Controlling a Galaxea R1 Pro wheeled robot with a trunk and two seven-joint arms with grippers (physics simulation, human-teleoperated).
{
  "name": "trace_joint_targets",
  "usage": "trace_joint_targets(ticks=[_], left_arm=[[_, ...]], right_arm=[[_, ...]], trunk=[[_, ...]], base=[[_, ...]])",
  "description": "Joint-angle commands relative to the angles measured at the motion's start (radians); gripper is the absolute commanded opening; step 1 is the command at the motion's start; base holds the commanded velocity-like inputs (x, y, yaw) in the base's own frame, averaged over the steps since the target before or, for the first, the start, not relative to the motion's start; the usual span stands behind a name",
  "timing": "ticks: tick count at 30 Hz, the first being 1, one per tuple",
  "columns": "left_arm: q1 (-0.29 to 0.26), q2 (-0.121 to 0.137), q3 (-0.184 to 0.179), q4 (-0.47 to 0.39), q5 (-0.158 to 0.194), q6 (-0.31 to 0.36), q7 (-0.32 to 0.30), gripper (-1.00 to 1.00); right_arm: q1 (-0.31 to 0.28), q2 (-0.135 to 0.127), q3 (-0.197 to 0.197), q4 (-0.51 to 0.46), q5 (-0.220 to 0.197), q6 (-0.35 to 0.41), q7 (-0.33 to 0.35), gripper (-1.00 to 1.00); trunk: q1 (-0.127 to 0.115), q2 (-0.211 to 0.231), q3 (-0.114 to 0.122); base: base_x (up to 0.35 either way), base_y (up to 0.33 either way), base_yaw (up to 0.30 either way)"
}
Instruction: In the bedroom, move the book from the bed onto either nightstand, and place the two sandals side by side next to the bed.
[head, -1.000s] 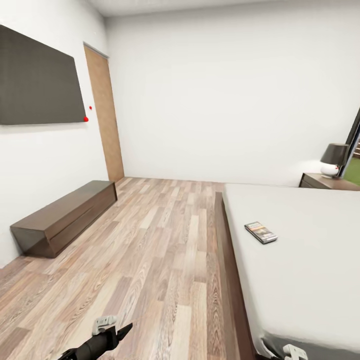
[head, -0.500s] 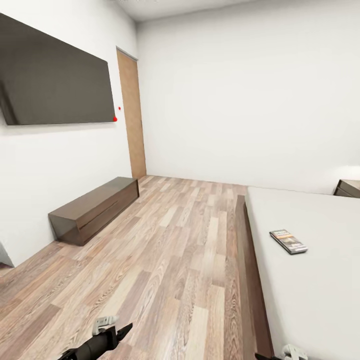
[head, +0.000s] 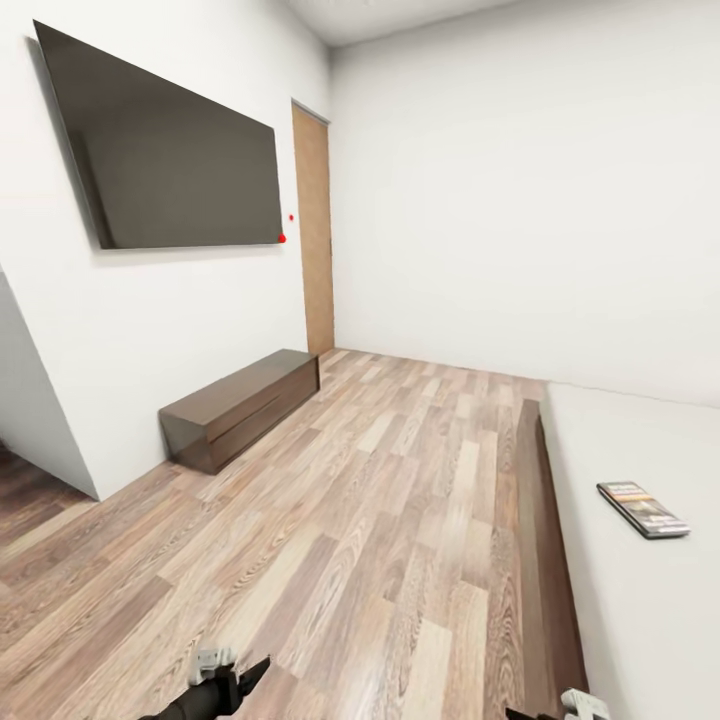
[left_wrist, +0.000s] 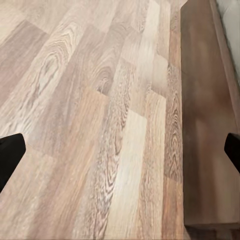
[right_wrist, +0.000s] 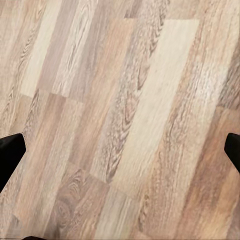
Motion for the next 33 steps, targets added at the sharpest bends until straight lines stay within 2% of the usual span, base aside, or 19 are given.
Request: trace_joint_targets(ticks=[1,4,5,7,9,11,14,17,19,20,23,25,33], left_arm=[[-0.001,-0.004,0.007,0.016,-0.008,-0.021,-0.003,1.00],[-0.001,-0.015,0.007,0.035,-0.009,-0.038,0.006,1.00],[-0.001,-0.018,0.008,0.040,-0.009,-0.042,0.021,1.00],[-0.001,-0.020,0.008,0.048,-0.008,-0.045,0.054,1.00],[0.000,-0.021,0.008,0.079,-0.008,-0.047,0.107,1.00],[0.005,-0.022,0.008,0.113,-0.009,-0.051,0.152,1.00],[0.009,-0.024,0.004,0.162,-0.012,-0.081,0.232,1.00],[0.011,-0.043,-0.013,0.191,-0.040,-0.122,0.308,1.00],[0.011,-0.058,-0.025,0.199,-0.069,-0.134,0.343,1.00],[0.012,-0.069,-0.032,0.204,-0.101,-0.140,0.367,1.00],[0.012,-0.081,-0.037,0.207,-0.143,-0.144,0.385,1.00],[0.012,-0.084,-0.038,0.208,-0.155,-0.145,0.389,1.00],[0.012,-0.087,-0.037,0.208,-0.164,-0.148,0.393,1.00]], right_arm=[[-0.001,0.001,0.009,0.004,-0.004,-0.006,0.005,1.00],[-0.001,0.005,0.009,0.004,0.030,-0.006,0.005,1.00],[-0.001,0.010,0.009,0.004,0.057,-0.006,0.005,1.00],[-0.001,0.019,0.009,0.004,0.103,-0.006,0.005,1.00],[-0.001,0.041,0.009,0.004,0.150,-0.006,0.004,1.00],[-0.001,0.055,0.009,0.004,0.168,-0.006,0.004,1.00],[-0.001,0.066,0.008,0.004,0.180,-0.006,0.004,1.00],[-0.001,0.068,0.007,0.004,0.182,-0.006,0.003,1.00],[-0.001,0.068,0.007,0.004,0.180,-0.005,0.003,1.00],[-0.001,0.066,0.006,0.004,0.179,-0.005,0.003,1.00],[-0.001,0.063,0.005,0.004,0.179,-0.005,0.003,1.00],[-0.001,0.062,0.005,0.004,0.179,-0.005,0.000,1.00],[-0.001,0.061,0.004,0.004,0.178,-0.005,-0.112,1.00]], trunk=[[0.000,-0.001,-0.001],[0.000,-0.001,-0.001],[0.000,-0.001,-0.001],[0.000,-0.001,-0.001],[0.000,-0.001,-0.001],[0.000,-0.001,-0.001],[0.000,-0.001,-0.001],[0.000,-0.001,-0.001],[0.000,-0.001,-0.001],[0.000,-0.001,-0.001],[0.000,-0.001,-0.001],[0.000,-0.001,-0.001],[0.000,-0.001,-0.001]], base=[[0.000,0.000,0.294],[0.000,0.000,0.294],[0.000,0.000,0.294],[0.000,0.000,0.294],[0.000,0.000,0.294],[0.000,0.000,0.294],[0.000,0.000,0.296],[0.000,0.000,0.299],[0.000,0.000,0.299],[0.000,0.000,0.300],[0.000,0.000,0.300],[0.000,0.000,0.300],[0.000,0.000,0.300]])
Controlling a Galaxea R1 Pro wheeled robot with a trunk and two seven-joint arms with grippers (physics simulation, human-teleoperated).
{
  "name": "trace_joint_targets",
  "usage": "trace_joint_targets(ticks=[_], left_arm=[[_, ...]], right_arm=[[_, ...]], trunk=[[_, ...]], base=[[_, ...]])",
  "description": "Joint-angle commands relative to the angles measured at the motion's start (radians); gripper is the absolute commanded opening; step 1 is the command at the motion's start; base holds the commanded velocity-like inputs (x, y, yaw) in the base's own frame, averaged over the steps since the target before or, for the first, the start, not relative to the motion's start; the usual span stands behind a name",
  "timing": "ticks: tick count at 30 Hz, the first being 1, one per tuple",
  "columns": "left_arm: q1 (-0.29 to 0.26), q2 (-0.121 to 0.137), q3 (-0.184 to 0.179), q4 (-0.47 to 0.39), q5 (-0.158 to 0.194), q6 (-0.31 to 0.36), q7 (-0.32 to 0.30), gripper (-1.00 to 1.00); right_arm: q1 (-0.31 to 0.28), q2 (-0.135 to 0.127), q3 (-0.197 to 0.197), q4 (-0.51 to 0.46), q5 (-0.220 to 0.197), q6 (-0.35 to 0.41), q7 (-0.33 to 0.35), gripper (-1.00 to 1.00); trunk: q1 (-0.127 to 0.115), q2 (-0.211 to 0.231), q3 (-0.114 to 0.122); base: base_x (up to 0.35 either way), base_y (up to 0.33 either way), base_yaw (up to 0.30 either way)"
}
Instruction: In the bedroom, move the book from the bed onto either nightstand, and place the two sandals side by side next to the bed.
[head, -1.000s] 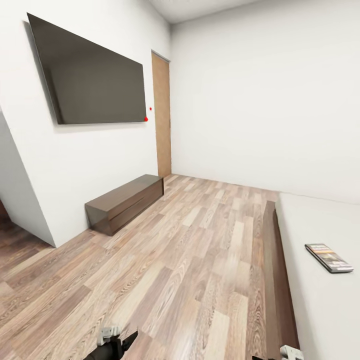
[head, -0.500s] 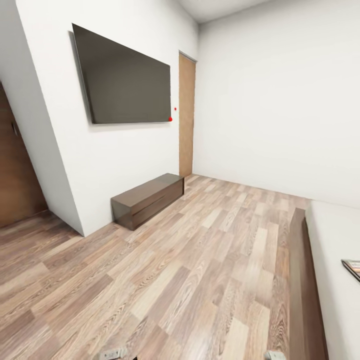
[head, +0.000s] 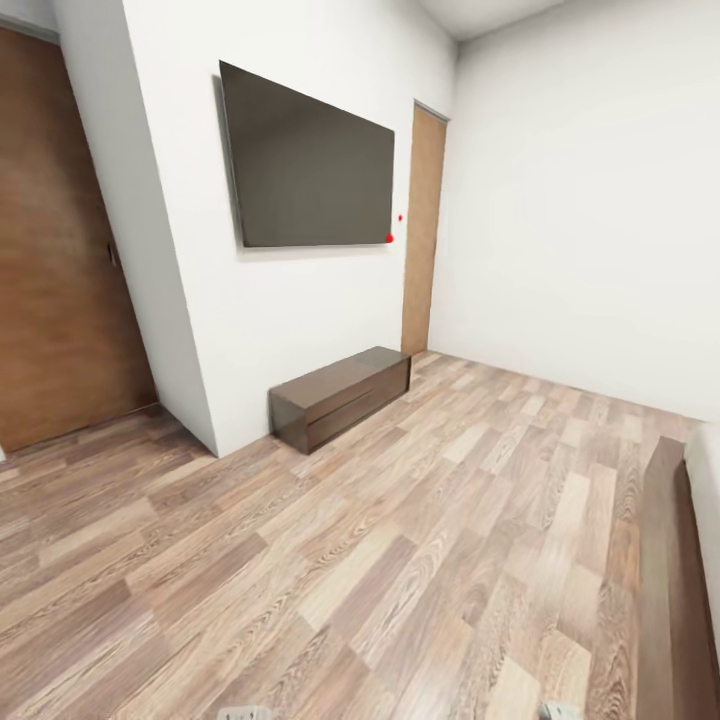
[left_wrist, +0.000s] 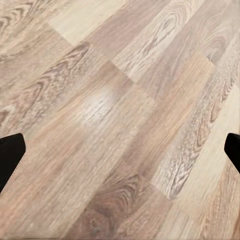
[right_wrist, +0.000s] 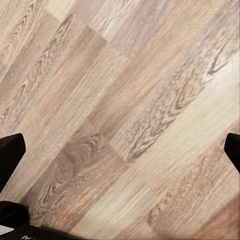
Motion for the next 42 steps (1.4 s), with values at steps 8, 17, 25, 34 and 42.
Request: trace_joint_targets(ticks=[8,17,25,34,42], left_arm=[[0.000,0.000,0.010,0.000,-0.009,-0.003,-0.001,1.00],[-0.001,0.001,0.011,-0.001,-0.009,-0.003,-0.001,1.00],[-0.001,0.003,0.011,-0.001,-0.009,-0.003,0.000,1.00],[-0.001,0.003,0.011,-0.001,-0.009,-0.003,0.000,1.00],[0.000,0.003,0.011,-0.001,-0.009,-0.003,0.000,1.00]], right_arm=[[-0.001,0.000,0.008,0.004,-0.007,-0.006,-0.011,1.00],[-0.001,0.000,0.008,0.004,-0.007,-0.006,-0.012,1.00],[-0.001,0.000,0.008,0.004,-0.007,-0.006,-0.012,1.00],[-0.001,0.002,0.009,0.004,-0.007,-0.007,-0.014,1.00],[-0.001,0.000,0.010,0.004,-0.007,-0.007,-0.014,1.00]], trunk=[[0.000,-0.001,-0.001],[0.000,-0.001,-0.001],[0.000,-0.001,-0.001],[0.000,-0.001,-0.001],[0.000,-0.001,-0.001]], base=[[0.000,0.000,0.295],[0.004,0.000,0.090],[0.234,0.000,0.003],[0.314,0.000,0.000],[0.189,0.000,-0.082]])
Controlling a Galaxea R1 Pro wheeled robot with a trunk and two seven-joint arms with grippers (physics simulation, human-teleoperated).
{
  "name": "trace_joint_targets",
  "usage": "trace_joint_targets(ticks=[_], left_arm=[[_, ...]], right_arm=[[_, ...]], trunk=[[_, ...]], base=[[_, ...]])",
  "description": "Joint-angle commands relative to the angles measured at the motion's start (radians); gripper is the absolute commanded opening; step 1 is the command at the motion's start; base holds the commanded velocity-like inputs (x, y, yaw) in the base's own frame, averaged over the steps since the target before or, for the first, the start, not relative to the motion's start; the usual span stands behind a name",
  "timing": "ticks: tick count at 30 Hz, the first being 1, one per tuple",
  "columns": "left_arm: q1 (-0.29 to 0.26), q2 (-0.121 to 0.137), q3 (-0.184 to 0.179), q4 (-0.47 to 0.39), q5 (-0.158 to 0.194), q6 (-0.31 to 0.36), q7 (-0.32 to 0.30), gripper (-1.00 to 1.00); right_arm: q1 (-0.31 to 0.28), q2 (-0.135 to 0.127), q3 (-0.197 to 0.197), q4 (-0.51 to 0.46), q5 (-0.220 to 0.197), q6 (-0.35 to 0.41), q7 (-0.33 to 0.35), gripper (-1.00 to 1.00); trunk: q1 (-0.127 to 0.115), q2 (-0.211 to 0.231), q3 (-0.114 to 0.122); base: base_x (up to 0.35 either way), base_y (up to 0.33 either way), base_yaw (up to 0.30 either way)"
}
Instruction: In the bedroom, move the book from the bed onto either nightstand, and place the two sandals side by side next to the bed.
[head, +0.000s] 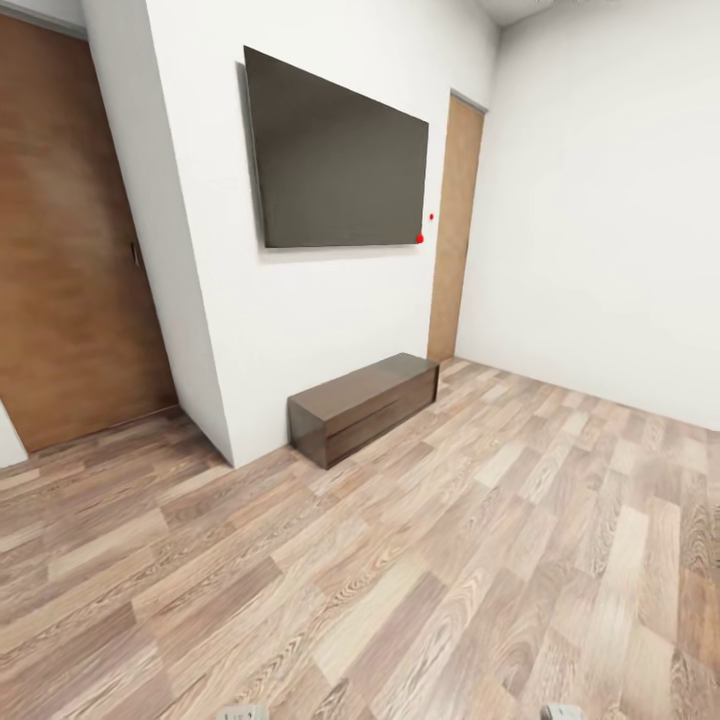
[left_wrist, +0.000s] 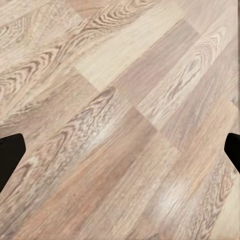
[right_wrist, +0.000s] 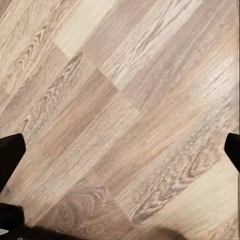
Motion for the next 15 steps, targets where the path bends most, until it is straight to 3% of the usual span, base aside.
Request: trace_joint_targets(ticks=[1,15], left_arm=[[0.000,0.000,0.009,0.000,-0.010,-0.003,-0.002,1.00],[0.000,0.000,0.009,0.000,-0.010,-0.003,-0.002,1.00]], right_arm=[[-0.002,0.000,0.008,0.004,-0.007,-0.006,0.005,1.00],[-0.002,-0.001,0.008,0.004,-0.007,-0.005,0.007,1.00]], trunk=[[0.000,0.000,-0.001],[0.000,0.000,-0.001]], base=[[0.038,0.000,-0.234],[0.006,0.000,-0.276]])
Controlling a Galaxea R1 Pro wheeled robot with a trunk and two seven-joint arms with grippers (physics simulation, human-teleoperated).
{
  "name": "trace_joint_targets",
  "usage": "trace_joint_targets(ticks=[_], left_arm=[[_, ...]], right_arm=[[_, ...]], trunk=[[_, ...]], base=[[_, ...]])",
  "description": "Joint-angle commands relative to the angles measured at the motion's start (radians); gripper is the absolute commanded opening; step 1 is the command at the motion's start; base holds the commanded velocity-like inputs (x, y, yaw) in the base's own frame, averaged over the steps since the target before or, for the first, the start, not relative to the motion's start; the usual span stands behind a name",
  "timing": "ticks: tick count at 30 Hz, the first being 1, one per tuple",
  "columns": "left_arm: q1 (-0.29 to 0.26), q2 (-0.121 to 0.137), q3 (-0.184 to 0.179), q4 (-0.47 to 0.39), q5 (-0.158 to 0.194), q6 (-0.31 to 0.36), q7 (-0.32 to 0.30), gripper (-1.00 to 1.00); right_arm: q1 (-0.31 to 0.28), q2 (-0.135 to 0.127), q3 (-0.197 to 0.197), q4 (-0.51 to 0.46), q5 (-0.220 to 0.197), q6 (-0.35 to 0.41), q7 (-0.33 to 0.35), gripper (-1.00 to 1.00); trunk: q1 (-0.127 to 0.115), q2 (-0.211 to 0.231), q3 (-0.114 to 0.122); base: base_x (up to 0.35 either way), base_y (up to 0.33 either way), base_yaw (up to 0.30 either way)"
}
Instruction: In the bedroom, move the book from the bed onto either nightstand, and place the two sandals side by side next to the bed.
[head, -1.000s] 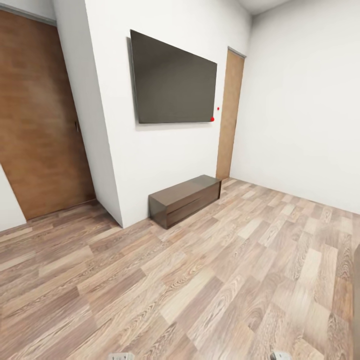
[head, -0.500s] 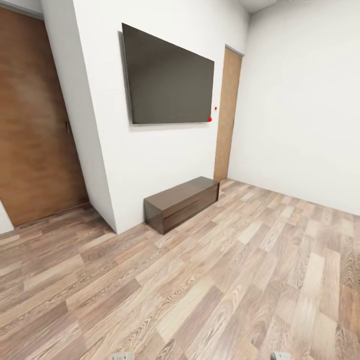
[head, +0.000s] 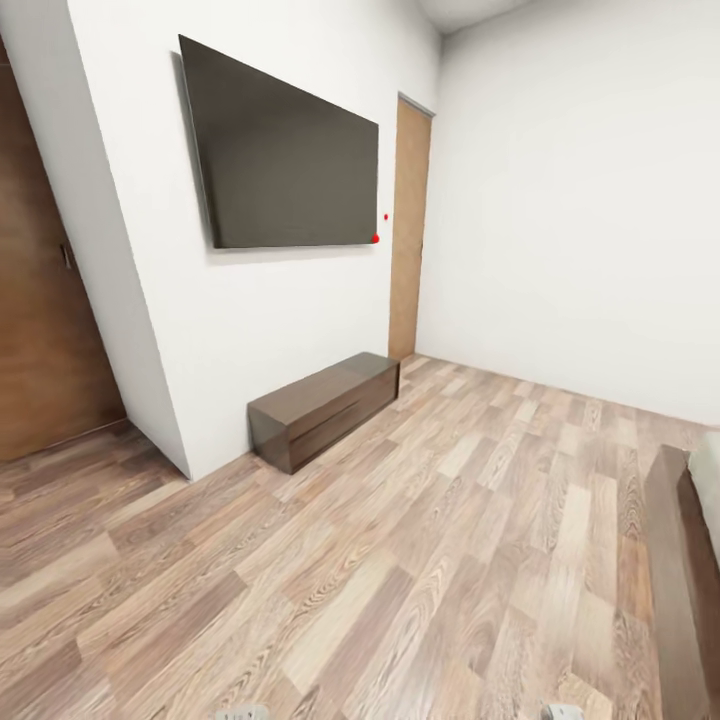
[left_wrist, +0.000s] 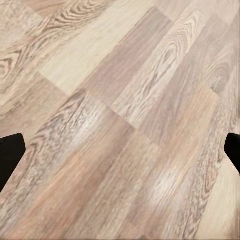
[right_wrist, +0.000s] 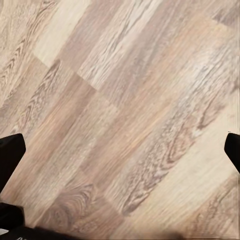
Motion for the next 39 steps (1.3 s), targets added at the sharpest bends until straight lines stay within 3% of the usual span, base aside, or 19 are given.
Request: trace_joint_targets(ticks=[1,16,39], left_arm=[[0.000,0.000,0.009,0.000,-0.010,-0.003,-0.002,1.00],[-0.001,0.000,0.009,0.000,-0.009,-0.003,-0.004,1.00],[-0.001,0.000,0.009,0.000,-0.008,-0.003,-0.004,1.00]], right_arm=[[-0.002,0.001,0.008,0.004,-0.007,-0.006,0.006,1.00],[-0.002,0.001,0.008,0.004,-0.007,-0.005,0.007,1.00],[-0.002,0.002,0.008,0.004,-0.006,-0.005,0.004,1.00]], trunk=[[0.000,-0.001,-0.001],[0.000,-0.001,-0.001],[0.000,-0.001,-0.001]], base=[[0.000,0.000,-0.283],[0.025,0.000,-0.267],[0.318,0.000,-0.013]])
